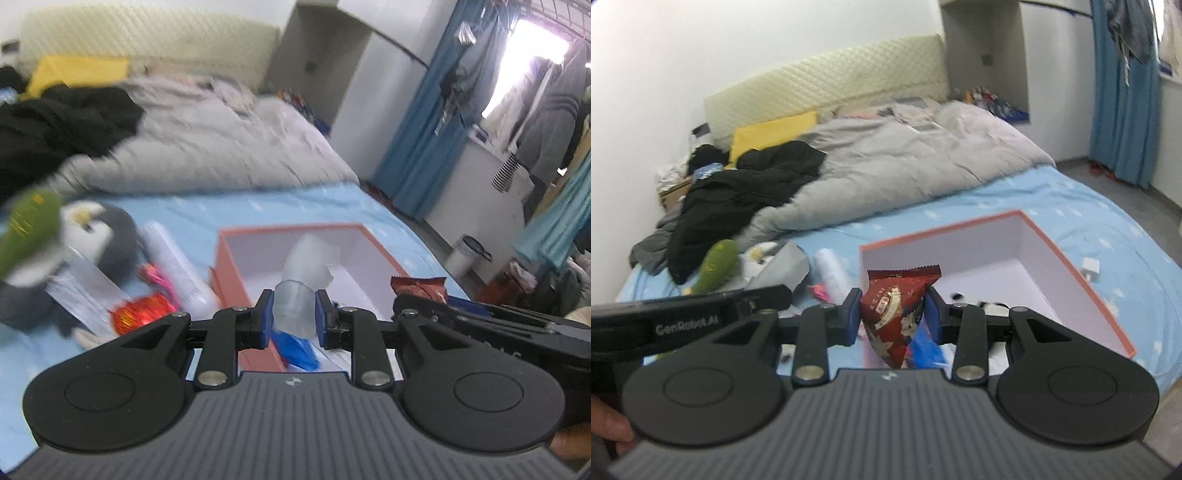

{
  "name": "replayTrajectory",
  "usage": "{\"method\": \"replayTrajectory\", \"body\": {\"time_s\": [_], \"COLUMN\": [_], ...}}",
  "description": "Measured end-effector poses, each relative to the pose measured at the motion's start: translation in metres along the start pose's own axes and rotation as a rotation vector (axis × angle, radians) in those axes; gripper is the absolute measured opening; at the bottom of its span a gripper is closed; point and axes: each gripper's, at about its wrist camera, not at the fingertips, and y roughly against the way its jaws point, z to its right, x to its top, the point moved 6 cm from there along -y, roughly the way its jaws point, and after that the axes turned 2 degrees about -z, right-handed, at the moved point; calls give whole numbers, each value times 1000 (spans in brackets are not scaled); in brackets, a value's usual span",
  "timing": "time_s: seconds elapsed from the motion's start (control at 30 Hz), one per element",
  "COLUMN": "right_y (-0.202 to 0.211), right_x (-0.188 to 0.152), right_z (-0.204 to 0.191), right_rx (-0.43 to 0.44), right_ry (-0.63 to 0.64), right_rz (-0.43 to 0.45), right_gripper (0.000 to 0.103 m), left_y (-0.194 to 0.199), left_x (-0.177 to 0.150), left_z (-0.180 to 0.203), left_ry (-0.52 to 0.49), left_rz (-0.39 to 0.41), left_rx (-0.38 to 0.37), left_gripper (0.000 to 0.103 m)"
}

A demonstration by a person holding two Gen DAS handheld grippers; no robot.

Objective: Organize soft objects
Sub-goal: 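Lower both grippers into the box and open them to release both items, then withdraw both grippers from the box back over the bed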

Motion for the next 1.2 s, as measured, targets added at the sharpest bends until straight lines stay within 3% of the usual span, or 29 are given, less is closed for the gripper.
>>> {"method": "replayTrajectory", "body": {"time_s": [0.4,0.6,0.73,0.9,1.2], "right_y": [-94,-125,-133,-133,-84], "right_x": [-48,-72,-76,-74,-54], "right_z": [75,93,97,103,91], "right_rx": [-76,-77,-68,-60,-49], "right_ry": [-116,-145,-160,-179,-170], "right_rz": [-225,-308,-325,-337,-235], "right_gripper": [39,39,40,52,52], "left_y": [-138,-179,-186,-183,-116], "left_x": [-43,-54,-51,-46,-27], "left_z": [6,-3,0,2,10], "left_ry": [-37,-29,-76,-50,-66], "left_rz": [-245,-303,-301,-303,-184], "left_rx": [-5,5,19,5,19], "left_gripper": [27,27,34,41,41]}}
